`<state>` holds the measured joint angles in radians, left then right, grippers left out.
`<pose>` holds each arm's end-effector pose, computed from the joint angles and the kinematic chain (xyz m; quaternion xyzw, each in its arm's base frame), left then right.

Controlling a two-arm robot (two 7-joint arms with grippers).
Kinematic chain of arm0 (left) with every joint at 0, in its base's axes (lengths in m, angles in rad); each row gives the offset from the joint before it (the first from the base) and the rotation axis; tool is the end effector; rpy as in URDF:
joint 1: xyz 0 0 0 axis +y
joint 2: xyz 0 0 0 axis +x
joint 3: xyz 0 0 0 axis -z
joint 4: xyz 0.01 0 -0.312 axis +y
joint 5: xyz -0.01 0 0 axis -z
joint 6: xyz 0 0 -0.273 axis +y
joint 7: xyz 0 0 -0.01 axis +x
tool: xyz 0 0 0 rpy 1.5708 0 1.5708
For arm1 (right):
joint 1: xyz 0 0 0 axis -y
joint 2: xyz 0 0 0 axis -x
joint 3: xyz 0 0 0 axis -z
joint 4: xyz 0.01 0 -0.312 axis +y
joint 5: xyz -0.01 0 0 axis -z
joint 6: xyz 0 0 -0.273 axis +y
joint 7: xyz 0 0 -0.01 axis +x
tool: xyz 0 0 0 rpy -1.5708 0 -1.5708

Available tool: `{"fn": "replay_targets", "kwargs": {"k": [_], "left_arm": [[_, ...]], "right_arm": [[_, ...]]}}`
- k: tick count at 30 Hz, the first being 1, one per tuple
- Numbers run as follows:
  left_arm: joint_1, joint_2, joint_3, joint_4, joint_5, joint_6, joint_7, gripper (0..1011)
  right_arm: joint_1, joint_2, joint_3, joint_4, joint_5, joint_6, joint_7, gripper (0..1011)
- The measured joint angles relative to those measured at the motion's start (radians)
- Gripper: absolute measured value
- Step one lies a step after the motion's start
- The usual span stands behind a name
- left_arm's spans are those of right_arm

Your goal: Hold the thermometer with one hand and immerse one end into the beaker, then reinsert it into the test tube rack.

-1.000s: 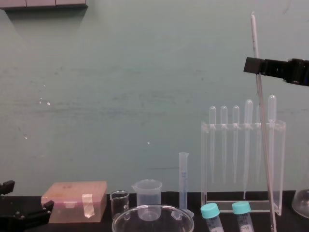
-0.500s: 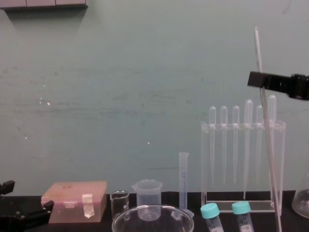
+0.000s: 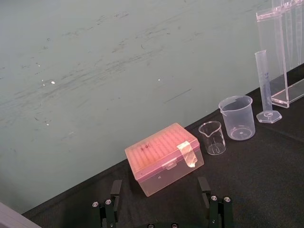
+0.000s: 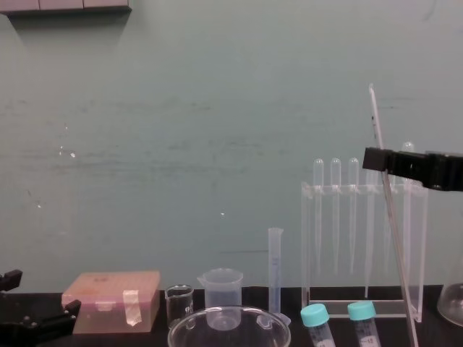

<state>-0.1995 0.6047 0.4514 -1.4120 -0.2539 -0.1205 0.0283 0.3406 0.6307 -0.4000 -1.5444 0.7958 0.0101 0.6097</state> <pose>0.3278 0.1047 -0.3132 0.1415 -0.1325 0.5799 0.7913 0.3654 -0.1022 -0.2242 0.0569 0.0039 -0.3202 0.9456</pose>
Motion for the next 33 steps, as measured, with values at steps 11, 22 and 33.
{"fn": "replay_targets", "kwargs": {"k": [11, 22, 33], "left_arm": [[0.000, 0.000, 0.000, 0.000, 0.000, 0.000, 0.000, 1008], [0.000, 0.000, 0.000, 0.000, 0.000, 0.000, 0.000, 1008], [0.000, 0.000, 0.000, 0.000, 0.000, 0.000, 0.000, 1008]], "right_arm": [[-0.001, -0.008, -0.007, 0.014, -0.016, 0.006, 0.006, 58], [-0.001, -0.008, -0.010, 0.014, -0.026, 0.006, 0.005, 58], [0.000, -0.008, -0.009, 0.014, -0.024, 0.005, 0.006, 210]]}}
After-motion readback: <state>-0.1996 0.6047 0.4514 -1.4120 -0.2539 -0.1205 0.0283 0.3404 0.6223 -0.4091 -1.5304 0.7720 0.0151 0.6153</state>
